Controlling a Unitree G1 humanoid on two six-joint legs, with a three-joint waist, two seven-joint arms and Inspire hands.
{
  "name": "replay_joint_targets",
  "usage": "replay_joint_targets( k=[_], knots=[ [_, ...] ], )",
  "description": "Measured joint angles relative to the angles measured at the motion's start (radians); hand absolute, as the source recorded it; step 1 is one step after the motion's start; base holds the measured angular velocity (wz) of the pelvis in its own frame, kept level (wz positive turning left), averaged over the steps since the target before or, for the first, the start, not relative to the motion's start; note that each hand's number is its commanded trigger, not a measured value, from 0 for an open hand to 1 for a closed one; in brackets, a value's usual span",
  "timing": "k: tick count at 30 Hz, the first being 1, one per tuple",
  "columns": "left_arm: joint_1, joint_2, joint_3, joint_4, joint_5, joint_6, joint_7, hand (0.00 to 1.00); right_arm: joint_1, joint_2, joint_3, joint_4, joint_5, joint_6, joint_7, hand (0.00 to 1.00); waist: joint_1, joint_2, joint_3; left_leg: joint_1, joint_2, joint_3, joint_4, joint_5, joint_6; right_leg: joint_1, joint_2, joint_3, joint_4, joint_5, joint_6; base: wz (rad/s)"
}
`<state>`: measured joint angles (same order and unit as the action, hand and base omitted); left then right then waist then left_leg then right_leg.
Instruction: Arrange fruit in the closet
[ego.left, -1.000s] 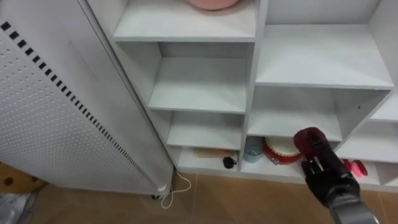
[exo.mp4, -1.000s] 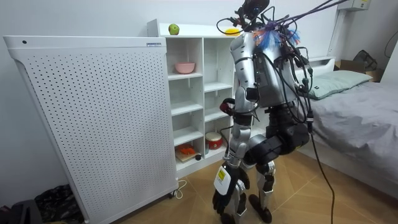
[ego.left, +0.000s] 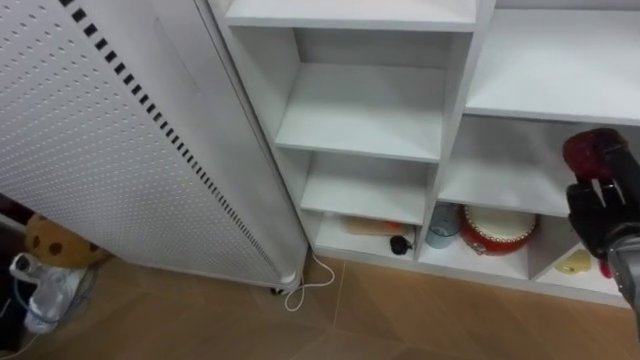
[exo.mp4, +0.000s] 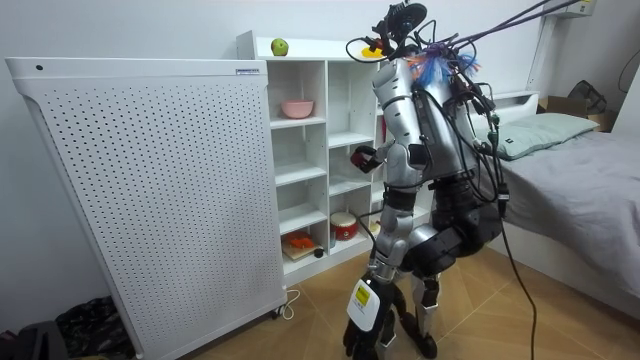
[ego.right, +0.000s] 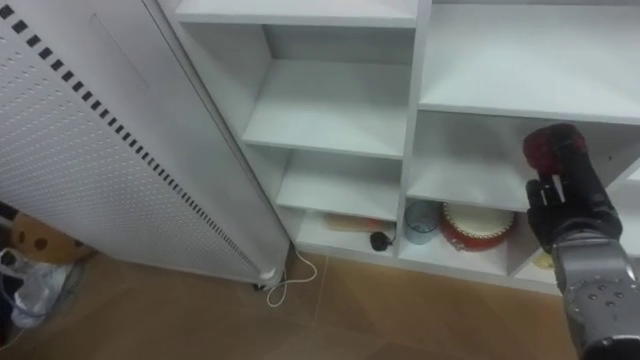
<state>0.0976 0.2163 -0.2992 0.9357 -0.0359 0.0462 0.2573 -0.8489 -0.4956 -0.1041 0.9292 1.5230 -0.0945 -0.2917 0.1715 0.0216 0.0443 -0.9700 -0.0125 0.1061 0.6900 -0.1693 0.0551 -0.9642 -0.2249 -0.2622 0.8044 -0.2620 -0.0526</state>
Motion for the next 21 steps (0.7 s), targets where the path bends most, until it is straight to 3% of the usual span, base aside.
replay_joint_targets(
  k=[9, 21],
  knots=[
    [0.004, 0.002, 0.0, -0.015, 0.001, 0.0, 0.0, 0.0, -0.017, -0.005, 0.002, 0.0, 0.0, 0.0, -0.03, 0.0, 0.002, 0.007, -0.0055, 0.002, -0.003, 0.0, 0.001, 0.004, 0.006, 0.004, 0.0, -0.003, 0.003, 0.003, 0.003, 0.01],
    [0.015, 0.006, 0.0, -0.039, -0.009, 0.007, -0.001, 0.0, -0.017, -0.005, 0.002, 0.001, 0.008, 0.001, -0.042, 0.0, 0.002, 0.006, -0.0056, 0.003, 0.0, 0.002, 0.004, 0.004, 0.006, 0.005, 0.001, -0.002, 0.007, 0.002, 0.001, 0.0]
  ],
)
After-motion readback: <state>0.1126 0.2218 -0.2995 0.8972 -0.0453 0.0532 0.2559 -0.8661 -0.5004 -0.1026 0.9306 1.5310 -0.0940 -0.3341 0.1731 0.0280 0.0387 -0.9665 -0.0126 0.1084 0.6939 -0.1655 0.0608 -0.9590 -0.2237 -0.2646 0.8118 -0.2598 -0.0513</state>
